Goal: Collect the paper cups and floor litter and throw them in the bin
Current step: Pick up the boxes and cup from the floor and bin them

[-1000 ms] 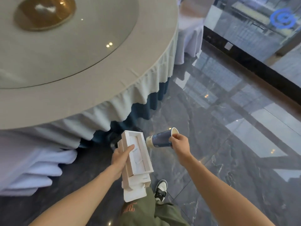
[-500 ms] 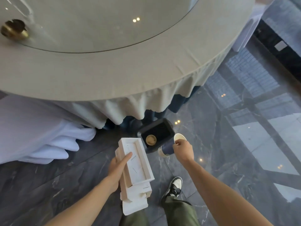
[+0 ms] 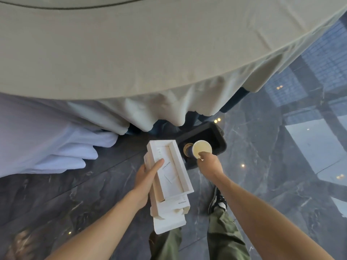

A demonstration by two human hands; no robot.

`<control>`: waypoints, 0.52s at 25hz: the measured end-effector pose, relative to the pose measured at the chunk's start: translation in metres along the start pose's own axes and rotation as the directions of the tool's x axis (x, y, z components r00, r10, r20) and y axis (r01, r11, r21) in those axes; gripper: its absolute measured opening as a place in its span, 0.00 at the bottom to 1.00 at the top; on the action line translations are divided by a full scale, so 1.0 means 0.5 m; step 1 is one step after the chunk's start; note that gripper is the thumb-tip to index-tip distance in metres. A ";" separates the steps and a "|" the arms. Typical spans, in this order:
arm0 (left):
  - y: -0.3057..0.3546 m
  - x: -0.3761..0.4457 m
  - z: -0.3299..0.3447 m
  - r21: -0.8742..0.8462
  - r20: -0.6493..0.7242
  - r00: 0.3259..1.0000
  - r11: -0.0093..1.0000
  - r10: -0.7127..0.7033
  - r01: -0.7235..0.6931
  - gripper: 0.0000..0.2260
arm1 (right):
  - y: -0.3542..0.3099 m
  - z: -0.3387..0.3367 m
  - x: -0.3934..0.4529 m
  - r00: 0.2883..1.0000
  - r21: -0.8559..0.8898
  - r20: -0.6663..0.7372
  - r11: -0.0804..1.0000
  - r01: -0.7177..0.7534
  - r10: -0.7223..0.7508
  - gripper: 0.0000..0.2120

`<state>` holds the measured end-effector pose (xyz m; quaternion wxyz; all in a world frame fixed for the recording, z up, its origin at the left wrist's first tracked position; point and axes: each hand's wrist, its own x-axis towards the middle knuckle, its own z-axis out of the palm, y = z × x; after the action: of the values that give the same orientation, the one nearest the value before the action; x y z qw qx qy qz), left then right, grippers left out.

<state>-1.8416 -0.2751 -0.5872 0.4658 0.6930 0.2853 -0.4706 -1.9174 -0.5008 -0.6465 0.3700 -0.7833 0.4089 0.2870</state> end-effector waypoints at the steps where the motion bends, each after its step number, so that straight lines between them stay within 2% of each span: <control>1: -0.003 0.007 0.002 -0.010 -0.003 1.000 1.000 0.001 -0.001 0.36 | 0.011 0.014 0.002 0.999 0.024 0.040 1.000 0.001 -0.002 0.19; 4: -0.012 0.010 0.017 0.013 -0.007 1.000 1.000 -0.014 0.014 0.36 | 0.049 0.027 -0.012 0.995 0.082 0.102 0.997 0.002 -0.011 0.12; 6: -0.006 0.007 0.042 0.038 -0.010 1.000 0.999 -0.019 0.019 0.33 | 0.064 0.009 -0.040 0.989 0.218 0.143 0.974 -0.057 0.025 0.13; 8: 0.006 0.012 0.074 0.084 -0.028 0.999 0.996 -0.024 0.026 0.35 | 0.059 -0.028 -0.069 0.955 0.412 0.293 0.894 -0.173 0.050 0.15; 9: 0.010 0.018 0.092 0.090 -0.030 0.999 0.996 -0.021 0.024 0.37 | 0.057 -0.045 -0.082 0.916 0.486 0.401 0.841 -0.236 0.024 0.14; 11: 0.021 0.025 0.130 0.085 -0.038 0.999 0.996 -0.014 0.018 0.35 | 0.060 -0.067 -0.098 0.848 0.547 0.527 0.786 -0.290 -0.055 0.12; 13: 0.025 0.033 0.161 0.087 -0.052 0.999 0.996 -0.015 0.019 0.29 | 0.070 -0.074 -0.097 0.879 0.573 0.475 0.770 -0.279 -0.035 0.14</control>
<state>-1.8558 -0.3545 -0.6073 0.4234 0.7222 0.2822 -0.4686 -1.9662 -0.5237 -0.6011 0.6747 -0.4950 0.4327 0.3356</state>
